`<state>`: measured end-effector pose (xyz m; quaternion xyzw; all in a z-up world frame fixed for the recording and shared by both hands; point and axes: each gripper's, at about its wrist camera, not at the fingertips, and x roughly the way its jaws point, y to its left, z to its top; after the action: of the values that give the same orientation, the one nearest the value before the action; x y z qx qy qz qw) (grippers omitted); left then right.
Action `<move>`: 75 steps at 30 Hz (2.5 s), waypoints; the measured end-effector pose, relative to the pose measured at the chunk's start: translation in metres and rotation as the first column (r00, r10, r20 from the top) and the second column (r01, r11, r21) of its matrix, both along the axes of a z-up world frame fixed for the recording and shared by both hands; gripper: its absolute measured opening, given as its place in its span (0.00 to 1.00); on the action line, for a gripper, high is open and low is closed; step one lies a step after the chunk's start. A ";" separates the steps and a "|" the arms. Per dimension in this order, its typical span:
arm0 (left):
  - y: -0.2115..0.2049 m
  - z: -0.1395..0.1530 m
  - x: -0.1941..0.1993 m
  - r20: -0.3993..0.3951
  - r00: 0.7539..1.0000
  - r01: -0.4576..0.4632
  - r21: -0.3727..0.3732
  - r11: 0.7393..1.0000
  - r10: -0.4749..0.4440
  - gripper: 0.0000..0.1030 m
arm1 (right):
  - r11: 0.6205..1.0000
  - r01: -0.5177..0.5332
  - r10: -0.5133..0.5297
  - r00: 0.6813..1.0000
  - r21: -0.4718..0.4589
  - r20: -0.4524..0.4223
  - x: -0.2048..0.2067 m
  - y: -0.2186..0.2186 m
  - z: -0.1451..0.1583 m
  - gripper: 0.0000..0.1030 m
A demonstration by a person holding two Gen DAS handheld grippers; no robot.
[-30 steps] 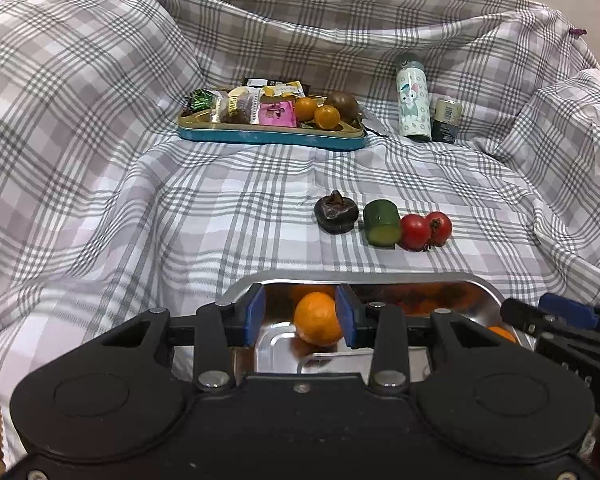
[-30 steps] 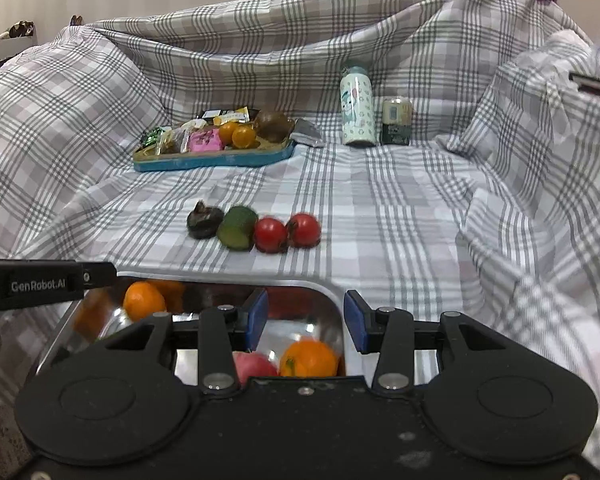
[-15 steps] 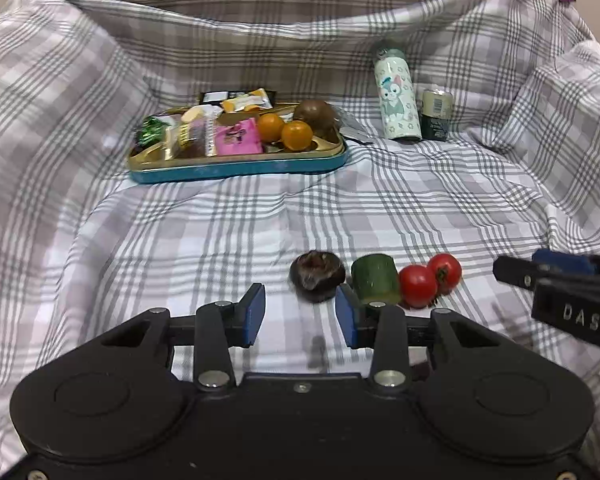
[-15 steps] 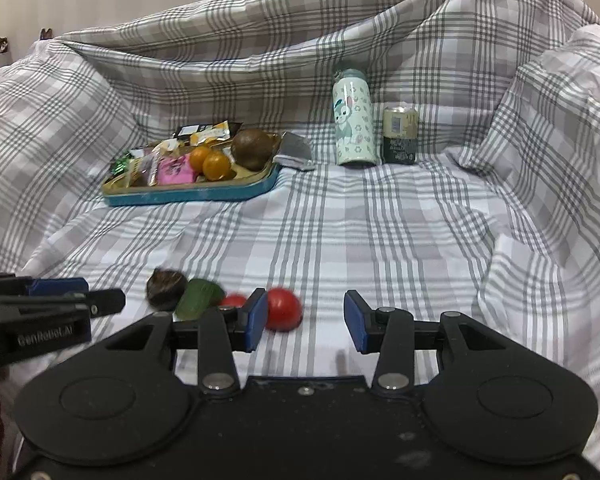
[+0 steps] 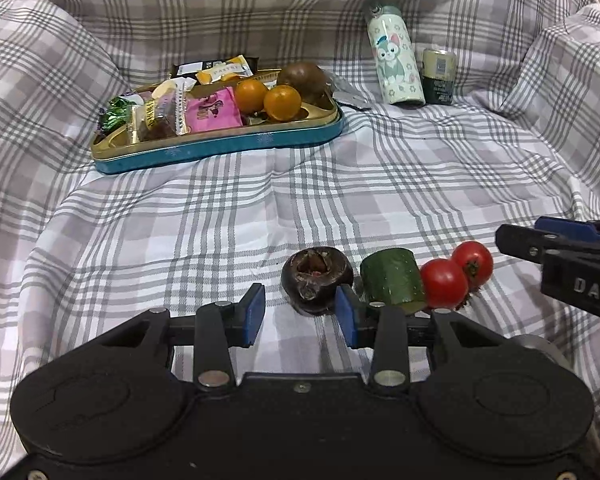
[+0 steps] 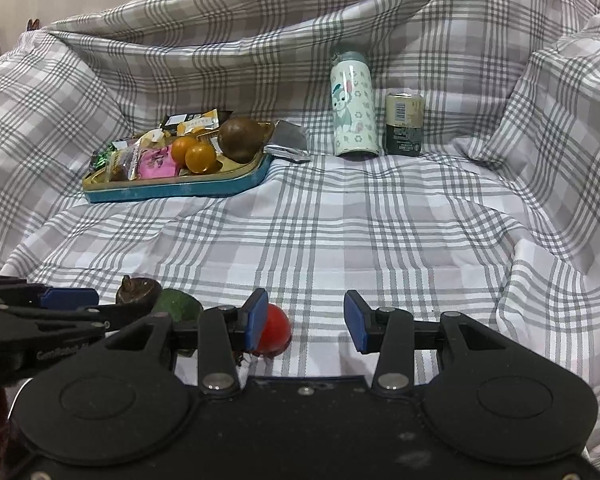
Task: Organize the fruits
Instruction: 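Move both tools forward to the dark fruit and red tomatoes, then grasp the dark brown fruit with the left tool while the right tool grasps a red tomato, then lift the held dark fruit and red tomato off the cloth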
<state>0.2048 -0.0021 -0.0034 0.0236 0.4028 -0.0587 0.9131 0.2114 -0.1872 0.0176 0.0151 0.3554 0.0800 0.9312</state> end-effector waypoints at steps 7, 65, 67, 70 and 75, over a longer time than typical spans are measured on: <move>-0.007 -0.004 0.011 0.014 1.000 0.025 0.013 1.000 -0.025 0.47 | 0.998 0.039 -0.037 0.999 0.054 -0.031 0.007 -0.012 -0.003 0.43; 0.016 -0.005 0.028 0.076 0.992 -0.089 -0.102 0.991 0.097 0.49 | 0.974 0.063 -0.018 0.979 0.219 -0.201 0.038 0.001 -0.016 0.37; 0.018 -0.005 0.028 0.072 0.992 -0.095 -0.107 0.990 0.103 0.49 | 0.980 0.056 -0.027 0.989 0.190 -0.147 0.032 0.001 -0.012 0.37; 0.019 -0.006 0.029 0.068 0.992 -0.101 -0.105 0.989 0.108 0.49 | 0.995 0.091 -0.089 0.995 0.048 -0.033 0.023 0.004 -0.006 0.37; 0.018 -0.006 0.028 0.070 0.991 -0.103 -0.101 0.990 0.110 0.49 | 0.997 0.062 -0.062 0.998 0.046 -0.008 0.016 0.002 -0.004 0.38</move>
<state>0.2332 0.0159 -0.0096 -0.0402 0.3655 -0.0284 0.9295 0.2278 -0.1851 0.0136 0.0481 0.3558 0.0591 0.9314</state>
